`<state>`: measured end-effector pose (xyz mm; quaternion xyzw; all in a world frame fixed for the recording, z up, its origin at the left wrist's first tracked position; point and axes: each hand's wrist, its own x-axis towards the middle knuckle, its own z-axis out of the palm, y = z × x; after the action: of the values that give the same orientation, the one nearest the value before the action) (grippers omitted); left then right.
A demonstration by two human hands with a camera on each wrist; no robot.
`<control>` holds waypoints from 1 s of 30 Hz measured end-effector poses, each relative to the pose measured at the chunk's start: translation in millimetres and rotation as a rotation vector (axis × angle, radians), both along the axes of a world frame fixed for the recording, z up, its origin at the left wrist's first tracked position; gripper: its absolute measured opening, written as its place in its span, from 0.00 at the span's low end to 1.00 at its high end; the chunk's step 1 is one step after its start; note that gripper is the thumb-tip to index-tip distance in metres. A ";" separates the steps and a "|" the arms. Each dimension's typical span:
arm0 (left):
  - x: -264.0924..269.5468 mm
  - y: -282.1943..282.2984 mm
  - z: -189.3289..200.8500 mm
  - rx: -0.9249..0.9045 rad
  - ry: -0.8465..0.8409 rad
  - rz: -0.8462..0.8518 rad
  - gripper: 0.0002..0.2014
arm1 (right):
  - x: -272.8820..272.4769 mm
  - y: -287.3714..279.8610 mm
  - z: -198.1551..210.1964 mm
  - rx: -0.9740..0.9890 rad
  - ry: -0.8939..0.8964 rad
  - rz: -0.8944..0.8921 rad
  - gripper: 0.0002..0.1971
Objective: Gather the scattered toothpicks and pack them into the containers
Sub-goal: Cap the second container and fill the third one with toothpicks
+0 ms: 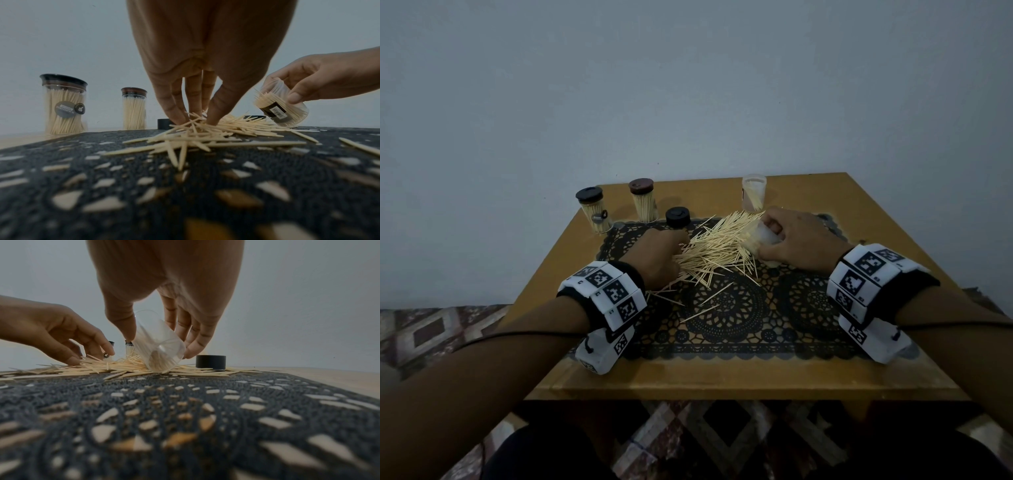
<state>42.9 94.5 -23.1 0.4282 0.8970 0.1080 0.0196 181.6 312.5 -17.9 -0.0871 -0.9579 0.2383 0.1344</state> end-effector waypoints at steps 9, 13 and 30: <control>3.2 1.8 2.1 -0.162 -0.001 -0.027 0.23 | 0.9 0.1 1.4 -0.002 -0.016 -0.007 0.19; 3.1 0.3 4.2 -0.122 0.038 -0.045 0.21 | 1.2 -0.8 2.4 0.015 -0.006 -0.003 0.18; 4.0 2.2 5.2 -0.019 0.124 -0.151 0.09 | 2.6 -2.3 3.1 0.037 0.013 0.032 0.19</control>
<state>46.9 96.6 -17.8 0.5003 0.8626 0.0712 -0.0236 184.2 310.1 -14.8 -0.0677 -0.9625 0.2234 0.1385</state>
